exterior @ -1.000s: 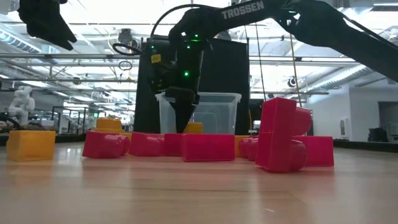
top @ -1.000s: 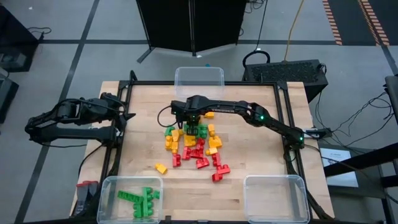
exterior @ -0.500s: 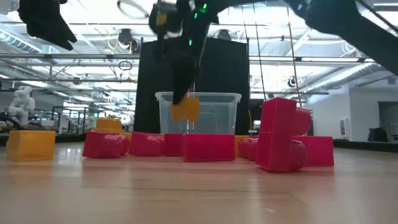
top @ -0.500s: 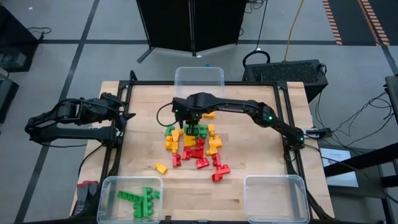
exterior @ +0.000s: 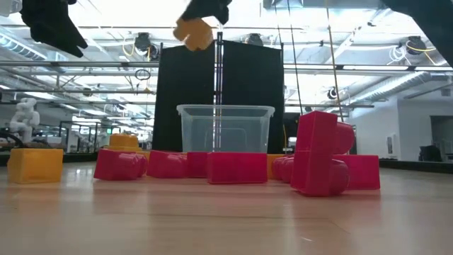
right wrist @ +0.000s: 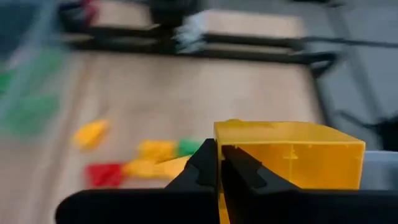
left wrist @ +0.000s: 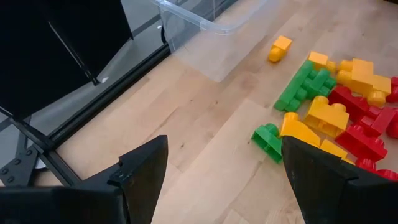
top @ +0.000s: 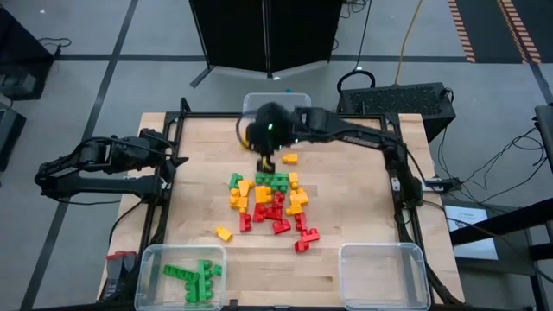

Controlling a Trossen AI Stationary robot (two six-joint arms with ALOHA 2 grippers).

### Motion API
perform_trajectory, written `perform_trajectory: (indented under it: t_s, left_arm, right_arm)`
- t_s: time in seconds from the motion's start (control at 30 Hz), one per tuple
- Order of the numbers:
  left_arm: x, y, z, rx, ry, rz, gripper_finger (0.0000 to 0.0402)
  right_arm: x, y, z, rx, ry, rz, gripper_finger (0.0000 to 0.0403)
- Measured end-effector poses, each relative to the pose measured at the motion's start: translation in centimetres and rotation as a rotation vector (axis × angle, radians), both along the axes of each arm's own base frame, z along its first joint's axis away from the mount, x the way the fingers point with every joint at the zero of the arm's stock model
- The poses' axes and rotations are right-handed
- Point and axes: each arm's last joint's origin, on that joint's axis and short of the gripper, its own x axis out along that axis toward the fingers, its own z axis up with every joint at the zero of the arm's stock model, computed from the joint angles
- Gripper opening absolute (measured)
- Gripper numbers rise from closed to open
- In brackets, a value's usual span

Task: Sort blocks
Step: Put the yellow game piece into the top transparent bin

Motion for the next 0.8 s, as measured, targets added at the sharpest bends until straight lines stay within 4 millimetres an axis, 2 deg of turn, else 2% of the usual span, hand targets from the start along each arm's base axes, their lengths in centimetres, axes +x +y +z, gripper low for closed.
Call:
perform_trajectory:
  t_s: [0.17,0.27,0.57,0.8]
  left_arm:
    - [0.0,0.0,0.0,0.000,-0.001,0.000,0.0287]
    - [0.0,0.0,0.0,-0.001,-0.001,0.001,0.0287]
    - [0.0,0.0,0.0,-0.002,-0.002,0.003,0.0287]
    - [0.0,0.0,0.0,-0.002,-0.002,0.003,0.0287]
  right_arm:
    - [-0.3,-3.8,0.8,-0.038,-0.078,-0.142,0.0000]
    - [-0.1,-6.0,0.4,-0.022,-0.119,-0.211,0.0000]
    - [0.3,-12.4,-3.9,0.014,-0.019,-0.407,0.0000]
    - [0.7,-15.2,-8.3,0.090,0.113,-0.485,0.0000]
